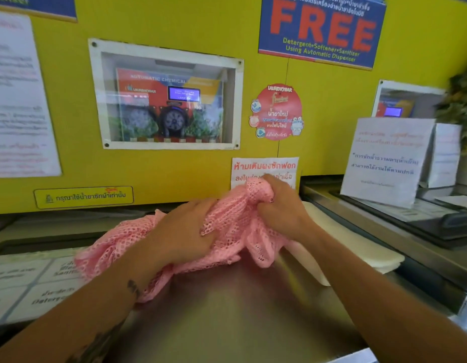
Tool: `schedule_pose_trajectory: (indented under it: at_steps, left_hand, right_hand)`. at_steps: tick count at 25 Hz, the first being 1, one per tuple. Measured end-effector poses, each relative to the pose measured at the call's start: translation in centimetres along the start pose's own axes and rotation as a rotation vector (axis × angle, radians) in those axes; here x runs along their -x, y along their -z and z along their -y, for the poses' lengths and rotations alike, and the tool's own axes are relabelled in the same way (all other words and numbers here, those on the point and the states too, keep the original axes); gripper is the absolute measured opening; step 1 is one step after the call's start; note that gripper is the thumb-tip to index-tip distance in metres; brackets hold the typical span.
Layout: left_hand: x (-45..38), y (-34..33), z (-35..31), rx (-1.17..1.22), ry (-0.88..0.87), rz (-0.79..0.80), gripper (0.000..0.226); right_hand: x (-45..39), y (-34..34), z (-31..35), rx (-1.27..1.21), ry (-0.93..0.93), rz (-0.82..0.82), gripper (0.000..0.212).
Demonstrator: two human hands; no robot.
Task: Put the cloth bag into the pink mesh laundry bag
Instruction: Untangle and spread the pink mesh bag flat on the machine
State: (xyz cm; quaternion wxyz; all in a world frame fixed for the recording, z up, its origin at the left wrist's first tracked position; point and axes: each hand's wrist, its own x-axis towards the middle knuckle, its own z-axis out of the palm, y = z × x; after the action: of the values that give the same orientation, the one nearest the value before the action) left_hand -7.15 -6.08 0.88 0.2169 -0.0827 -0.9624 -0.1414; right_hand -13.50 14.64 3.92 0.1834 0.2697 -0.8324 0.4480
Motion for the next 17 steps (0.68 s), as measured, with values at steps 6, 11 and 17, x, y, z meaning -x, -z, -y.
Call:
schedule_pose_trajectory:
  at_steps: [6,11,17]
  left_hand:
    - [-0.6,1.1,0.4,0.15,0.041,-0.14,0.044]
    - [-0.3,0.9,1.4,-0.32,0.154,0.153,0.051]
    - [-0.2,2.2,2.1,0.014,0.146,0.029,0.017]
  right_hand:
    - [-3.3,10.5,-0.4,0.746,0.012,-0.406,0.038]
    - [-0.1,8.1,-3.5,0.92,-0.445,0.73,0.073]
    - [-1.6,6.5,0.6,0.814,-0.239,0.462,0.075]
